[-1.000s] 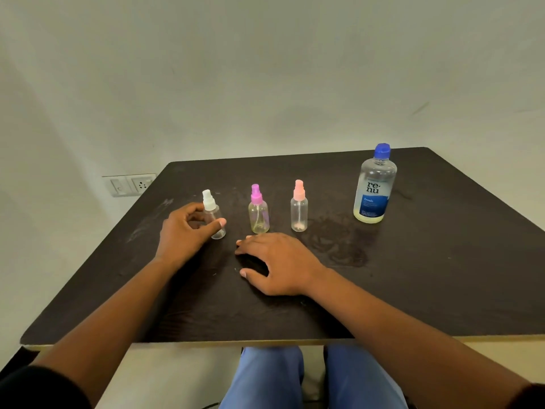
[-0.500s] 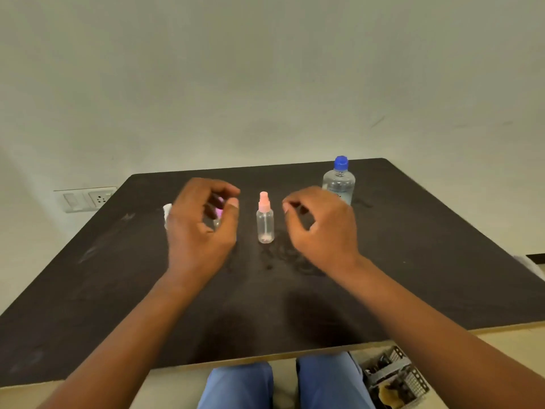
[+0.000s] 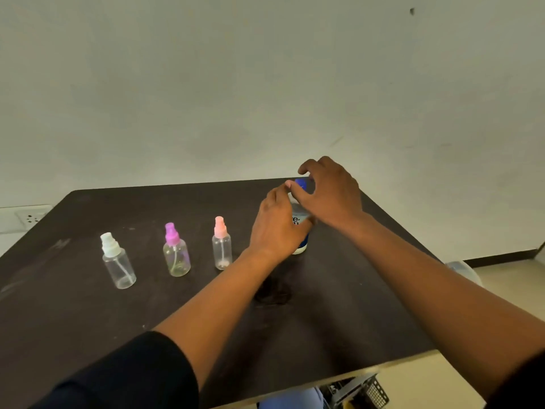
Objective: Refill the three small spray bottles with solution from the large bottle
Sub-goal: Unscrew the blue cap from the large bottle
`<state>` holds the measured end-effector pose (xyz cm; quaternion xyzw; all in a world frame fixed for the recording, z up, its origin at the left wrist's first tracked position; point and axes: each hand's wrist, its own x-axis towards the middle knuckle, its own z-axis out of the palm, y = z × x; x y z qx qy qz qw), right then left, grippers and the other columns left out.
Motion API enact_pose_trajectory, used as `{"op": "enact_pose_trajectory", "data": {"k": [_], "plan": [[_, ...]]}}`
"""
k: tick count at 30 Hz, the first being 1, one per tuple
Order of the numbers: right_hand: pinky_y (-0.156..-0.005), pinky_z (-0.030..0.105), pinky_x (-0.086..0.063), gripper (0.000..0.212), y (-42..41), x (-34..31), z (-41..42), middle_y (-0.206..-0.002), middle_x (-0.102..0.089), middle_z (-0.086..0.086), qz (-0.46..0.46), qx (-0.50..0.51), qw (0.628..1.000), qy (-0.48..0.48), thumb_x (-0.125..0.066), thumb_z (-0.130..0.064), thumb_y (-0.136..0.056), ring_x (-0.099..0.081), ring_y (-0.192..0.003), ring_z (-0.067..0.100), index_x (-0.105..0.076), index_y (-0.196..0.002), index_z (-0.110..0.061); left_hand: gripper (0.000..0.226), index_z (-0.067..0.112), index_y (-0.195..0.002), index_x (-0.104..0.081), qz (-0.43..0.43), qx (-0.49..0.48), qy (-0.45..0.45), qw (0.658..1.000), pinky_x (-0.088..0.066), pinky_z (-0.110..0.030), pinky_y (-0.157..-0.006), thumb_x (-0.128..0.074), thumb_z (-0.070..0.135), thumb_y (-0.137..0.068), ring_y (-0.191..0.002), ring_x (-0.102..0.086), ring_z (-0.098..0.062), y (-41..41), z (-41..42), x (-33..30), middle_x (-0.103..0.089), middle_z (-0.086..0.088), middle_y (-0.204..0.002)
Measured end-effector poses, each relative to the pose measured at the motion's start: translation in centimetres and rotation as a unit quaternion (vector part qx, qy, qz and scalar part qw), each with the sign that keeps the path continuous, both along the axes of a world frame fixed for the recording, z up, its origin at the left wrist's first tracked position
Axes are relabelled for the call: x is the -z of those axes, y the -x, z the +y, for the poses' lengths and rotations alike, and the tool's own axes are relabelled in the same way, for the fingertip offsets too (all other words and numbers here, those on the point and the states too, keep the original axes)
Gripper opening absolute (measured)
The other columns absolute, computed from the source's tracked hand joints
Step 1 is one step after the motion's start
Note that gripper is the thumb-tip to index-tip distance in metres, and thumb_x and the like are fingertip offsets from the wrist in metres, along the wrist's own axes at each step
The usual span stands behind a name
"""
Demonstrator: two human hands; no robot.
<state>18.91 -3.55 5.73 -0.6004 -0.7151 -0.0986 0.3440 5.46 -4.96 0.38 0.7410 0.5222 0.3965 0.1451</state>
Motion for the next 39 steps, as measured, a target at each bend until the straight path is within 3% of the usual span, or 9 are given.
{"op": "enact_pose_trajectory", "data": {"k": [6,12,17,20,24,27,31,34,39], "plan": [[-0.071,0.029,-0.048,0.025,-0.7,-0.8,0.3,-0.094,-0.070,-0.007,-0.017,-0.051,0.998,0.023,-0.072,-0.052,-0.094,-0.066,-0.087,0.015,-0.073,-0.102,-0.028,0.061,0.016,-0.140,-0.053,-0.009,-0.017,-0.014,1.000,-0.053,-0.038,-0.097,-0.076,0.046,-0.093,-0.118,-0.062,-0.024,-0.5,1.1,1.0,-0.063,-0.002,-0.128],[-0.087,0.041,-0.057,0.022,-0.5,-1.9,-0.3,-0.100,-0.072,-0.009,-0.001,-0.131,0.987,0.097,-0.072,-0.021,-0.085,-0.065,-0.093,0.014,-0.075,-0.105,-0.027,0.064,0.024,-0.143,-0.055,-0.048,-0.012,-0.022,0.998,-0.049,-0.029,-0.096,-0.081,0.046,-0.089,-0.120,-0.065,-0.018,0.1,0.9,1.1,-0.068,0.005,-0.133],[-0.085,0.033,-0.050,0.042,-0.2,-2.5,-0.3,-0.112,-0.063,-0.006,-0.077,-0.094,0.986,0.110,-0.071,-0.051,-0.093,-0.061,-0.100,0.017,-0.064,-0.129,-0.031,0.056,0.029,-0.135,-0.060,-0.090,-0.015,-0.014,0.996,-0.057,-0.034,-0.096,-0.085,0.044,-0.087,-0.106,-0.068,-0.011,0.0,0.5,1.3,-0.071,0.012,-0.116],[-0.075,0.031,-0.043,0.038,-0.2,-2.5,0.0,-0.099,-0.065,-0.006,-0.099,-0.046,0.989,0.103,-0.067,-0.060,-0.094,-0.062,-0.089,0.017,-0.067,-0.113,-0.027,0.051,0.028,-0.127,-0.061,-0.089,-0.031,-0.006,0.996,-0.059,-0.036,-0.092,-0.084,0.048,-0.087,-0.099,-0.067,-0.009,-0.1,0.5,1.4,-0.069,0.013,-0.107],[-0.073,0.031,-0.050,0.014,-0.1,-2.7,-0.3,-0.093,-0.069,-0.008,-0.064,-0.083,0.986,0.126,-0.069,-0.028,-0.091,-0.066,-0.089,0.019,-0.072,-0.104,-0.025,0.065,0.028,-0.140,-0.058,-0.099,-0.024,-0.019,0.995,-0.058,-0.038,-0.100,-0.086,0.047,-0.085,-0.111,-0.069,-0.012,-0.1,0.7,1.8,-0.072,0.010,-0.124],[-0.080,0.034,-0.056,0.026,0.1,-3.2,-0.6,-0.098,-0.070,-0.012,-0.059,-0.114,0.978,0.167,-0.067,-0.016,-0.084,-0.066,-0.092,0.016,-0.074,-0.105,-0.030,0.065,0.027,-0.140,-0.058,-0.109,-0.020,-0.021,0.994,-0.059,-0.040,-0.099,-0.087,0.045,-0.084,-0.110,-0.069,-0.013,-0.1,0.8,2.0,-0.072,0.009,-0.122],[-0.080,0.031,-0.047,0.038,0.0,-3.2,-0.8,-0.110,-0.068,-0.008,-0.088,-0.100,0.980,0.145,-0.070,-0.033,-0.093,-0.063,-0.097,0.017,-0.064,-0.131,-0.031,0.066,0.031,-0.141,-0.056,-0.120,-0.026,-0.021,0.992,-0.058,-0.037,-0.099,-0.086,0.047,-0.085,-0.113,-0.067,-0.010,-0.2,1.0,2.5,-0.069,0.015,-0.123],[-0.078,0.030,-0.041,0.036,-0.2,-2.8,-0.6,-0.103,-0.063,-0.008,-0.082,-0.072,0.989,0.099,-0.068,-0.051,-0.096,-0.060,-0.092,0.016,-0.065,-0.124,-0.028,0.059,0.031,-0.134,-0.057,-0.121,-0.032,-0.017,0.992,-0.059,-0.035,-0.095,-0.085,0.050,-0.085,-0.104,-0.063,-0.005,-0.3,1.0,2.7,-0.062,0.022,-0.109],[-0.069,0.029,-0.042,0.018,-0.4,-2.9,-0.4,-0.094,-0.067,-0.008,-0.076,-0.095,0.986,0.116,-0.070,-0.028,-0.089,-0.065,-0.088,0.019,-0.071,-0.107,-0.029,0.071,0.034,-0.144,-0.053,-0.126,-0.024,-0.023,0.992,-0.057,-0.037,-0.104,-0.085,0.053,-0.083,-0.117,-0.066,-0.008,-0.3,1.3,3.0,-0.068,0.017,-0.128]]}}
